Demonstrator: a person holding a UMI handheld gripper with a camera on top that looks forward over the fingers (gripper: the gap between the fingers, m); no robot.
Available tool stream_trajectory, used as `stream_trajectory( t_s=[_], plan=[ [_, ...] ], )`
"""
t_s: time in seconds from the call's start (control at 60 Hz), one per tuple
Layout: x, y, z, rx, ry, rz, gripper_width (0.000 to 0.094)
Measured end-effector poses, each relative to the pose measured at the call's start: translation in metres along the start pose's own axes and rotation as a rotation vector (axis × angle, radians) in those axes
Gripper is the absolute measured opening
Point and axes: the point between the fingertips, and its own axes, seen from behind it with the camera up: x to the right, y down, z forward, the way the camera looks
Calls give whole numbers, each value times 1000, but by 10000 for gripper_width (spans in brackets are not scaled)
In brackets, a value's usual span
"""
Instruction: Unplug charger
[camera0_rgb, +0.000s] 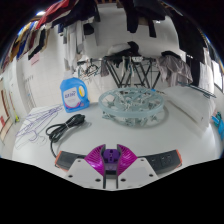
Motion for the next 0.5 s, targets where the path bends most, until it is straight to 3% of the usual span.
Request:
stream_trajectory(
  t_s=[0.083, 0.15, 0.317, 0.5],
  plan=[
    [26, -72, -29, 204, 72, -23, 129],
    [35, -125, -50, 265, 44, 13, 127],
    [115, -179, -78, 288, 91, -2, 129],
    [226, -123, -69, 173, 204, -34, 134]
  ],
)
